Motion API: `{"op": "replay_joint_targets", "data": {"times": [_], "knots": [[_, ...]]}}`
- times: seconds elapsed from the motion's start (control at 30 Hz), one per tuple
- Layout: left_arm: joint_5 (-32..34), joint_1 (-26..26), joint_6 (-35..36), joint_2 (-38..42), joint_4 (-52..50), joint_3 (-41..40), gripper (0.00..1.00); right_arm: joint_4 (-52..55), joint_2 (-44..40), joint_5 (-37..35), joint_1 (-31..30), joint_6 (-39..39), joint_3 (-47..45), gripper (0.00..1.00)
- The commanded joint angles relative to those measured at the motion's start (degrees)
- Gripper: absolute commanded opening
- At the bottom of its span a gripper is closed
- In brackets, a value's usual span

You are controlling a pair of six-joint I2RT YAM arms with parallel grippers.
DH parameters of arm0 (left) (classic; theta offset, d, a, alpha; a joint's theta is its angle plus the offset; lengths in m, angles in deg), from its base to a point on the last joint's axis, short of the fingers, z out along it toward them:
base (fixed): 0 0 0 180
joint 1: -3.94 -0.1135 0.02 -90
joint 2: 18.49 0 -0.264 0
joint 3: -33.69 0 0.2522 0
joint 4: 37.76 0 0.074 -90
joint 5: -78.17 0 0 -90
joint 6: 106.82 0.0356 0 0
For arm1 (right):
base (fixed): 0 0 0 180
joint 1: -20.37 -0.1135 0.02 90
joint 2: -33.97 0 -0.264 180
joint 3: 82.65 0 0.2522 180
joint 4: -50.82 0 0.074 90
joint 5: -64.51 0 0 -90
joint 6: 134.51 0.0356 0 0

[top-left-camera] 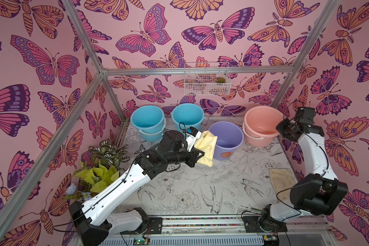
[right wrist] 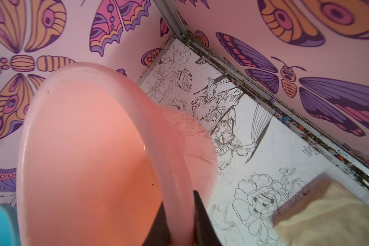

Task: Wipe the inside of the bucket with a cloth
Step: Pick up the bucket from the corner of the board, then place the bucket at the center of the board.

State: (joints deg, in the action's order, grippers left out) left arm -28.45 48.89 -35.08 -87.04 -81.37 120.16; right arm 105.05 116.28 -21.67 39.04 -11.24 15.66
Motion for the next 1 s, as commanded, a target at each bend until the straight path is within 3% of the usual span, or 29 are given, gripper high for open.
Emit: {"op": "replay_joint_targets", "data": {"times": [0.0, 0.2, 0.47, 0.6, 0.8, 0.97], "knots": [[2.1, -0.5, -0.5, -0.2, -0.8, -0.8, 0.0, 4.1, -6.3, -0.9, 0.0, -3.1, -0.8, 0.0], [4.8, -1.1, -0.5, -0.4, -1.5, -0.6, 0.0, 11.2, -15.7, 1.0, -0.1, -4.7, 1.0, 0.0], [8.3, -7.0, -2.6, 2.2, -3.5, -2.1, 0.0, 17.3, -20.6, 21.3, -2.3, 1.1, 4.8, 0.0], [6.4, -12.8, -4.4, 4.6, -4.1, -4.2, 0.0, 18.0, -20.8, 22.5, -12.7, 3.1, 4.5, 0.0], [7.6, -21.3, -5.7, 8.8, -8.0, -4.9, 0.0, 12.1, -19.6, 10.7, -34.7, 7.4, -0.9, 0.0], [11.6, -27.8, -6.5, 12.1, -13.7, -3.9, 0.0, 6.4, -14.3, 3.3, -47.9, 9.2, -3.9, 0.0]]}}
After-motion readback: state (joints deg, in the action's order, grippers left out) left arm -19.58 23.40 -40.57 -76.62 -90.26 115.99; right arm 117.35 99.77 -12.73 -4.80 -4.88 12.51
